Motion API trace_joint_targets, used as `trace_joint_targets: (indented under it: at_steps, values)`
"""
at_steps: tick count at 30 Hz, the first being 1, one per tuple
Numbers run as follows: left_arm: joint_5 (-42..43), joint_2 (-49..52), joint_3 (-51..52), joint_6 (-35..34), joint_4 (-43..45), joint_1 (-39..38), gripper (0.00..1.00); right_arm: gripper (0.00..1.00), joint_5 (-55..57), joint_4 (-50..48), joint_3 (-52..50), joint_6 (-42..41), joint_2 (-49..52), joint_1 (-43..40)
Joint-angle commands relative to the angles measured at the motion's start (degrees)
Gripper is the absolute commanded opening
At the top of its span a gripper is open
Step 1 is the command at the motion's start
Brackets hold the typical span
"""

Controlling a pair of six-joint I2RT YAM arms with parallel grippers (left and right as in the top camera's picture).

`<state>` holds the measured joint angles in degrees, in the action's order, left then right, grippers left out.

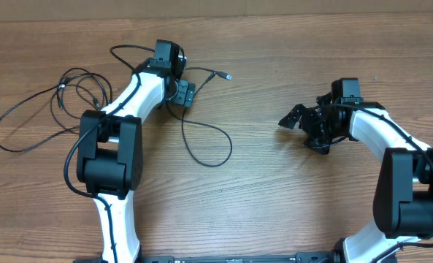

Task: Untangle cables

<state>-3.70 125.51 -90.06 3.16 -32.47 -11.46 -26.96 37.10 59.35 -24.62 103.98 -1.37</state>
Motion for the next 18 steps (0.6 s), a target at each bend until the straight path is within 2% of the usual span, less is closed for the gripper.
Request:
trace_joint_targets:
  at_steps: [1, 4, 9, 13, 18]
  values:
    - [2.2, 1.6, -0.5, 2.9, -1.7, 0.2, 0.98, 1.00, 6.4, 0.0, -1.5, 0.7, 2.3, -0.3]
    - [5.4, 1.6, -0.5, 3.7, -2.0, 0.7, 0.98, 1.00, 6.4, 0.0, -1.5, 0.7, 2.3, -0.3]
    - [11.3, 1.6, -0.5, 3.5, -2.0, 2.6, 0.90, 1.00, 6.4, 0.0, -1.5, 0.7, 2.3, -0.3]
    - [19.9, 1.6, -0.5, 3.5, -2.3, 5.6, 0.93, 1.00, 6.4, 0.0, -1.5, 0.7, 2.3, -0.3]
    - [29.2, 1.6, -0.5, 3.5, -2.6, 9.1, 0.93, 1.00, 6.4, 0.0, -1.5, 0.7, 2.3, -0.3]
